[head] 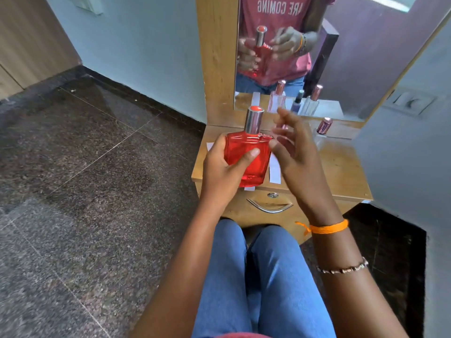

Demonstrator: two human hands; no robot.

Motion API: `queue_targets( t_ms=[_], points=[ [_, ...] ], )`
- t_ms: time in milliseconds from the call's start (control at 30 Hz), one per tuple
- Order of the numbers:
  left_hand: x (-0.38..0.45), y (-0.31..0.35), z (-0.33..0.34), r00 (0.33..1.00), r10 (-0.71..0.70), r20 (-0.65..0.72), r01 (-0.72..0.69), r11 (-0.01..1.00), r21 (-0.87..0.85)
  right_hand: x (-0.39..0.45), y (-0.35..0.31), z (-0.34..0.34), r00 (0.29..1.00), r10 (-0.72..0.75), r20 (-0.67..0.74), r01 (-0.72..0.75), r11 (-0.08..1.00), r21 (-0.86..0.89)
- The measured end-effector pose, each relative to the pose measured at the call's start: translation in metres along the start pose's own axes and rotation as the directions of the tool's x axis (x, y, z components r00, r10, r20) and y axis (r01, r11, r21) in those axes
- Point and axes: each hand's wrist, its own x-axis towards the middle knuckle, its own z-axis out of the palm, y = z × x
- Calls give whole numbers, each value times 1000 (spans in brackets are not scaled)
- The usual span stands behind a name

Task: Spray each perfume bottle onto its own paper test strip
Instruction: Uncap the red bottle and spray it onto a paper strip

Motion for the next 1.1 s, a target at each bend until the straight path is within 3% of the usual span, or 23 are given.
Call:
queue_targets(
  t_ms=[133, 267, 333, 400, 500, 567, 700, 833, 867, 933, 1000, 1033, 1100],
  points=[
    [-7, 4, 11, 994, 106, 4, -105, 976, 193, 15, -28, 13, 995, 57, -77, -32, 956, 293],
    [-12, 5, 12, 990, 108, 90, -122, 979, 165, 29, -40, 25, 938, 239, -250, -80, 853, 516],
    [-13, 4, 7, 982, 53, 179, -74, 991, 110, 35, -39, 20, 927, 340, -157, -167, 750, 640],
    [-13, 2, 2, 965, -4, 262, -7, 999, 42, 38, -34, 11, 932, 358, 63, -300, 660, 689],
    [-16, 1, -5, 930, -91, 356, 125, 990, -73, 37, -26, -1, 895, 260, 364, -447, 549, 707],
    [-19, -2, -7, 881, -144, 451, 226, 965, -132, 37, -23, -7, 866, 140, 481, -490, 431, 757],
    [-26, -5, -3, 862, -185, 472, 304, 934, -189, 36, -19, -13, 868, 28, 496, -462, 414, 784],
    [-24, -6, -1, 894, -190, 406, 262, 957, -129, 31, -2, -30, 956, 61, 288, -292, 312, 904],
    [-24, -6, -1, 898, -190, 397, 259, 958, -125, 28, 6, -39, 970, 94, 225, -244, 347, 906],
    [-25, -9, 2, 901, -195, 387, 258, 959, -115, 20, 23, -54, 984, 157, 80, -160, 601, 783],
    [-27, -11, 7, 903, -202, 378, 259, 960, -106, 9, 42, -67, 974, 203, -96, -142, 887, 439],
    [-27, -13, 10, 903, -207, 376, 262, 960, -102, 4, 52, -73, 960, 210, -183, -160, 954, 254],
    [-28, -17, 15, 902, -218, 372, 272, 958, -97, -4, 70, -83, 930, 177, -321, -193, 981, -17]
  ],
)
